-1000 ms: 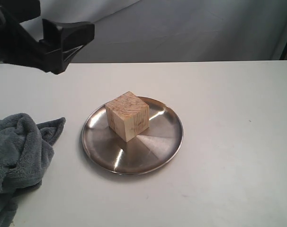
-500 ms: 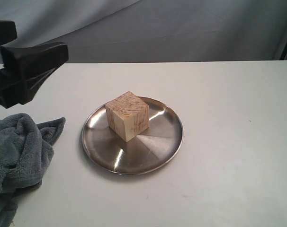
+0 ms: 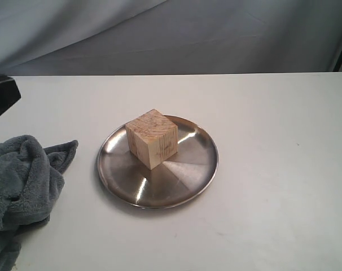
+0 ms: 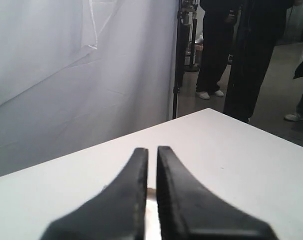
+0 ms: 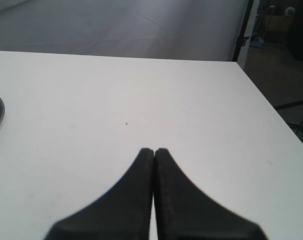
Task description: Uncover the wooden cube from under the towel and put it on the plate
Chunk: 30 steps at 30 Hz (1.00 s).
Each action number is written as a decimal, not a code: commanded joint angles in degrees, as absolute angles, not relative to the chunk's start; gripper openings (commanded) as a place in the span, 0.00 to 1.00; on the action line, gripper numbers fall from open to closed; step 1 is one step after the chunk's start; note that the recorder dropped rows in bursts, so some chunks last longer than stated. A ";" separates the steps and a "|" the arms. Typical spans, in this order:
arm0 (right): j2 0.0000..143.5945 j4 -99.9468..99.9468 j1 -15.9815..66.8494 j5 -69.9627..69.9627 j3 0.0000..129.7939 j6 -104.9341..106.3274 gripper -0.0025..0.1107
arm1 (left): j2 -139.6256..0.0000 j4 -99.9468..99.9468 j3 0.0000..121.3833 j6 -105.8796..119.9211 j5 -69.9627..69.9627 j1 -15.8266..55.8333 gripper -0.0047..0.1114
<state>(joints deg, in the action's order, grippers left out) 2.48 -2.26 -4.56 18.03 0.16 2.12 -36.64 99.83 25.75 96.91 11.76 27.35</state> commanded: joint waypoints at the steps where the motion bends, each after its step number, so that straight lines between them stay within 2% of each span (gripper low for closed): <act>1: 2.22 -2.33 -4.52 17.66 0.00 2.56 0.02 | -34.59 99.95 22.15 96.08 11.45 27.55 0.04; 21: 2.22 -2.33 -4.52 17.66 0.00 2.56 0.02 | -34.00 99.95 19.35 96.24 10.14 27.55 0.04; 27: 2.22 -2.33 -4.52 17.66 0.00 2.56 0.02 | -34.00 99.95 19.35 94.18 3.27 28.28 0.04; 30: 2.22 -2.33 -4.52 17.66 0.00 2.56 0.02 | -32.89 99.95 19.09 91.73 3.69 24.45 0.04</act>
<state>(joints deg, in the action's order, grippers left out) 2.48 -2.26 -4.56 18.03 0.16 2.12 -34.17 99.83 19.54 94.18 4.44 26.92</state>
